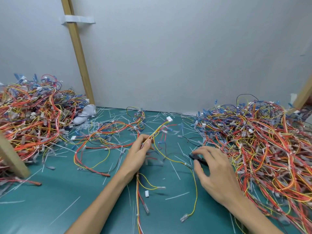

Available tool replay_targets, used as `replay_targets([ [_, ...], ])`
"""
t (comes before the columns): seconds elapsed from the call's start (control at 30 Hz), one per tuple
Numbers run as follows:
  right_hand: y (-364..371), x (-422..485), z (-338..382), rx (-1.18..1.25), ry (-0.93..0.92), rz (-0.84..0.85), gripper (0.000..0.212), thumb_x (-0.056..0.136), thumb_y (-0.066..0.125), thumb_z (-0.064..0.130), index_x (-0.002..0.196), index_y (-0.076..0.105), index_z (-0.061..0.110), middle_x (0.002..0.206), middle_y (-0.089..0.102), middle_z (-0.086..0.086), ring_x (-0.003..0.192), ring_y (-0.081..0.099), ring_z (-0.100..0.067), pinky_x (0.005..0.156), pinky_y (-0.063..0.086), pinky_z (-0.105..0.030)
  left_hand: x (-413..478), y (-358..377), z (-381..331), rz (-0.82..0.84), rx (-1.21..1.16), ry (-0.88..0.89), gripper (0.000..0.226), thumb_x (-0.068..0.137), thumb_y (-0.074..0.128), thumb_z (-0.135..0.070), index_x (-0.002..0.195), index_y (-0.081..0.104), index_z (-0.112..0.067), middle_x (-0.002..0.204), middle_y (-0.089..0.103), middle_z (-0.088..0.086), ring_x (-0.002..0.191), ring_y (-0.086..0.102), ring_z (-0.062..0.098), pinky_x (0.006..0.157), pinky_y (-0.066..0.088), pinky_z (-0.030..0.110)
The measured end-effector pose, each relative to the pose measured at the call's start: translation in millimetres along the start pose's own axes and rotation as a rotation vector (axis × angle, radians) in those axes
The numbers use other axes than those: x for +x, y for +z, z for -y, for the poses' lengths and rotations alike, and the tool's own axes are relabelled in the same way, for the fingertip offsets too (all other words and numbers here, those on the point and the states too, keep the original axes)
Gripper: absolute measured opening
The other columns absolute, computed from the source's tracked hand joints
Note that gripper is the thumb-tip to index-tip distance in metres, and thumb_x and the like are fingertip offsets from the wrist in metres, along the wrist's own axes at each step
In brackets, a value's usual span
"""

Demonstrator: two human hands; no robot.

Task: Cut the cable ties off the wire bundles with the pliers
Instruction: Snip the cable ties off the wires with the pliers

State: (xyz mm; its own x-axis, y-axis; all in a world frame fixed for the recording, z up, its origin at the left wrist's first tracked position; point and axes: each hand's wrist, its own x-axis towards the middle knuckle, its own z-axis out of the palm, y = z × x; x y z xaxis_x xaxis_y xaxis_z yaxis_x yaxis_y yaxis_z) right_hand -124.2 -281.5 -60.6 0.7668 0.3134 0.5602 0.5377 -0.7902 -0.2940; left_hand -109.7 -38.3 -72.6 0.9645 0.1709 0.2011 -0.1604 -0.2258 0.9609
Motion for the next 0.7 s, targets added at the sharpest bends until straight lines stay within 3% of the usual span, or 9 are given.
replay_targets([
  [0.1,-11,25,19,0.152,-0.015,0.059,0.020,0.091,0.062,0.019,0.111,0.065,0.022,0.109,0.060,0.013,0.107,0.054,-0.007,0.097,0.039,-0.022,4,11,-15,-0.038,-0.171,0.039,0.020,0.104,0.035,-0.018,0.107,0.053,-0.009,0.110,0.065,0.011,0.100,0.064,0.018,0.075,0.048,0.017],
  [0.2,-16,64,43,0.298,0.025,0.133,0.033,0.096,0.056,0.024,0.129,0.060,0.021,0.127,0.060,0.011,0.118,0.051,-0.002,0.102,0.033,-0.012,10,22,-37,-0.056,-0.308,0.090,0.019,0.104,0.034,-0.020,0.105,0.052,-0.012,0.107,0.067,0.003,0.097,0.067,0.016,0.078,0.049,0.024],
  [0.3,-19,108,67,0.601,0.229,0.262,0.042,0.101,0.048,0.028,0.143,0.047,0.027,0.138,0.053,0.014,0.128,0.047,-0.001,0.113,0.031,-0.026,21,28,-64,-0.059,-0.361,0.149,0.019,0.104,0.037,-0.021,0.108,0.054,-0.015,0.106,0.068,-0.003,0.083,0.067,0.006,0.065,0.048,0.012],
  [0.37,-18,129,79,0.895,0.278,0.271,0.034,0.103,0.044,0.025,0.134,0.055,0.032,0.129,0.060,0.017,0.122,0.051,0.000,0.114,0.034,-0.037,29,27,-80,-0.074,-0.312,0.214,0.023,0.104,0.037,-0.025,0.115,0.057,-0.019,0.107,0.067,-0.014,0.098,0.065,0.007,0.072,0.047,0.009],
  [0.47,-12,147,84,1.133,0.240,0.154,0.027,0.104,0.043,0.028,0.123,0.062,0.030,0.114,0.068,0.014,0.113,0.060,-0.002,0.100,0.046,-0.029,40,21,-99,-0.093,-0.098,0.368,0.027,0.105,0.036,-0.027,0.120,0.057,-0.033,0.107,0.066,-0.025,0.103,0.060,-0.006,0.082,0.043,0.008],
  [0.53,-7,155,84,1.310,0.244,0.114,0.028,0.103,0.044,0.029,0.125,0.061,0.022,0.102,0.069,0.009,0.095,0.064,-0.004,0.078,0.050,-0.017,45,16,-108,-0.121,0.092,0.477,0.029,0.105,0.038,-0.021,0.120,0.056,-0.038,0.106,0.066,-0.023,0.101,0.060,-0.004,0.086,0.044,0.013],
  [0.6,-1,157,84,1.476,0.289,0.096,0.027,0.103,0.045,0.025,0.121,0.062,0.016,0.090,0.064,0.004,0.077,0.061,-0.003,0.061,0.047,-0.013,49,10,-110,-0.084,0.279,0.567,0.032,0.104,0.038,-0.015,0.127,0.055,-0.028,0.114,0.064,-0.013,0.104,0.059,0.003,0.092,0.045,0.021],
  [0.7,10,154,83,1.542,0.405,0.071,0.028,0.103,0.044,0.022,0.118,0.065,0.011,0.082,0.068,0.005,0.066,0.060,-0.003,0.052,0.043,-0.013,48,1,-105,0.060,0.639,0.620,0.043,0.103,0.034,-0.014,0.146,0.037,-0.015,0.143,0.046,-0.001,0.129,0.043,0.013,0.109,0.031,0.023],
])
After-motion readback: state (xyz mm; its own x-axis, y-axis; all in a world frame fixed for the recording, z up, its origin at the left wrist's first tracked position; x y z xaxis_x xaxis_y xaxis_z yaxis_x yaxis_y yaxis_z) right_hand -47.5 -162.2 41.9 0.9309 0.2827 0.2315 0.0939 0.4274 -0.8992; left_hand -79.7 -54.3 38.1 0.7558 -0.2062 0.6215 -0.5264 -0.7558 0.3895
